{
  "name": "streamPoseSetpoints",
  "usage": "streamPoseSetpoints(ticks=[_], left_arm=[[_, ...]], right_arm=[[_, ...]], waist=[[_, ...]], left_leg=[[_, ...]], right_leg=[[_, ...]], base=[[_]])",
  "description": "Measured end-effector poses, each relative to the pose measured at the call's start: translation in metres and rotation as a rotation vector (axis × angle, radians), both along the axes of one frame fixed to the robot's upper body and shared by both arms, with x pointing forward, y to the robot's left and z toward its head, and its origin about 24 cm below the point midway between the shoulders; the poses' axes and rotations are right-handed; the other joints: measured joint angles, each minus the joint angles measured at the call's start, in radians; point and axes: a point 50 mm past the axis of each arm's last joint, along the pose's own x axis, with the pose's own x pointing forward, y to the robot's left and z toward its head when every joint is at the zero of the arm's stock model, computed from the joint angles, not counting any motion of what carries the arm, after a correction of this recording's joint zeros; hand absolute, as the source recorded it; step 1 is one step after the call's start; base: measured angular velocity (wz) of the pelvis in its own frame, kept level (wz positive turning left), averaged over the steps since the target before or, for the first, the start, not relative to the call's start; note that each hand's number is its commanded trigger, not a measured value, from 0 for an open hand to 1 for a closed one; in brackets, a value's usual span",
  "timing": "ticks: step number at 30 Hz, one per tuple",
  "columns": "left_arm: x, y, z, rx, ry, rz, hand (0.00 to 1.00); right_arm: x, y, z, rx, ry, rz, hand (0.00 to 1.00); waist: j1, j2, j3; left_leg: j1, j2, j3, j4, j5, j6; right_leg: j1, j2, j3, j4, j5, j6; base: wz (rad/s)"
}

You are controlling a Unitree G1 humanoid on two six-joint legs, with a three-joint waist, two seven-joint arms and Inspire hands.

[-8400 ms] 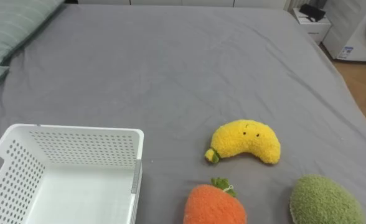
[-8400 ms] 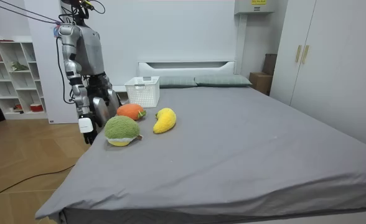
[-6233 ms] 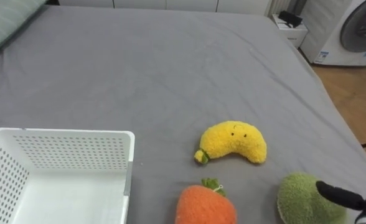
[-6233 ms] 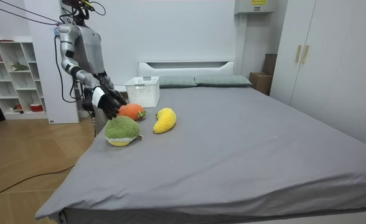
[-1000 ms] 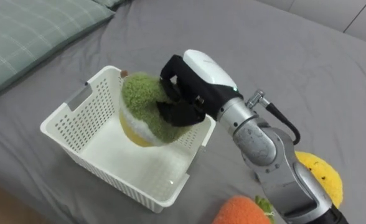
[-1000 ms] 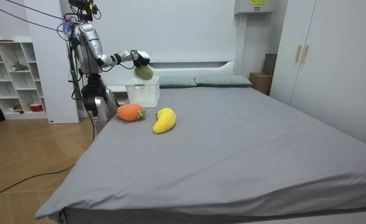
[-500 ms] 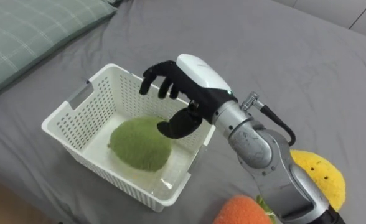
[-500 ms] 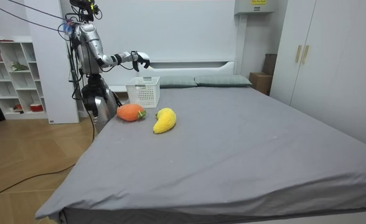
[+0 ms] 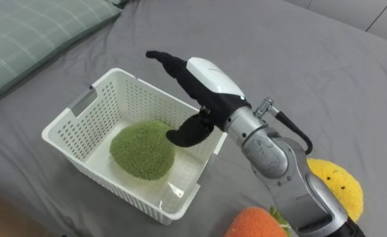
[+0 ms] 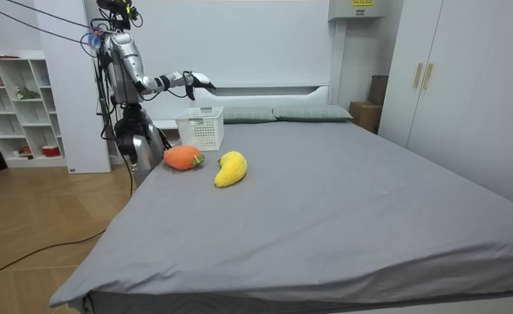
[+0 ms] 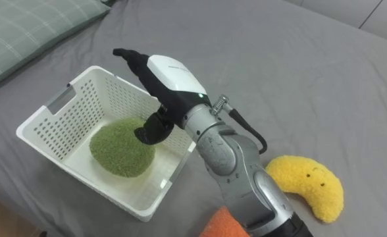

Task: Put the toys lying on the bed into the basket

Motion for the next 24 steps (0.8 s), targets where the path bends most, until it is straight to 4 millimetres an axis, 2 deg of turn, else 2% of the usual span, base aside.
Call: streamPoseSetpoints(ticks=[7, 13, 16, 18, 24], left_arm=[[-0.004, 0.0, -0.002, -0.007, 0.007, 0.017, 0.0], [-0.023, 0.002, -0.005, -0.009, 0.04, 0.065, 0.0], [-0.032, 0.005, -0.005, -0.005, 0.055, 0.089, 0.0], [-0.037, 0.006, -0.006, -0.001, 0.063, 0.097, 0.0], [-0.046, 0.009, -0.006, 0.017, 0.077, 0.12, 0.0]], right_arm=[[0.002, -0.006, -0.001, 0.005, -0.009, -0.028, 0.0], [0.01, -0.046, -0.002, 0.024, -0.045, -0.204, 0.0], [0.017, -0.067, -0.011, 0.03, -0.03, -0.297, 0.0], [0.018, -0.084, -0.025, 0.018, 0.017, -0.374, 0.0], [0.013, -0.102, -0.043, -0.005, 0.082, -0.449, 0.0]], waist=[[-0.026, 0.0, 0.0009], [-0.063, 0.001, 0.002], [-0.084, 0.0, 0.0016], [-0.103, 0.0, 0.0014], [-0.135, -0.006, -0.0029]], left_leg=[[0.01, 0.0, 0.003, -0.005, 0.0, 0.0], [0.026, 0.0, 0.007, -0.011, 0.001, 0.001], [0.038, 0.001, 0.016, -0.013, 0.0, 0.001], [0.044, 0.0, 0.019, -0.013, 0.0, 0.002], [0.046, 0.002, 0.043, -0.015, 0.0, 0.002]], right_leg=[[0.01, 0.0, 0.002, 0.0, 0.0, 0.001], [0.028, -0.002, -0.001, 0.001, 0.001, 0.002], [0.035, 0.001, 0.016, 0.001, 0.001, 0.002], [0.04, 0.0, 0.021, 0.001, 0.002, 0.003], [0.029, 0.004, 0.047, 0.005, 0.003, 0.002]], base=[[0.0], [-0.01], [-0.08], [-0.04], [-0.12]])
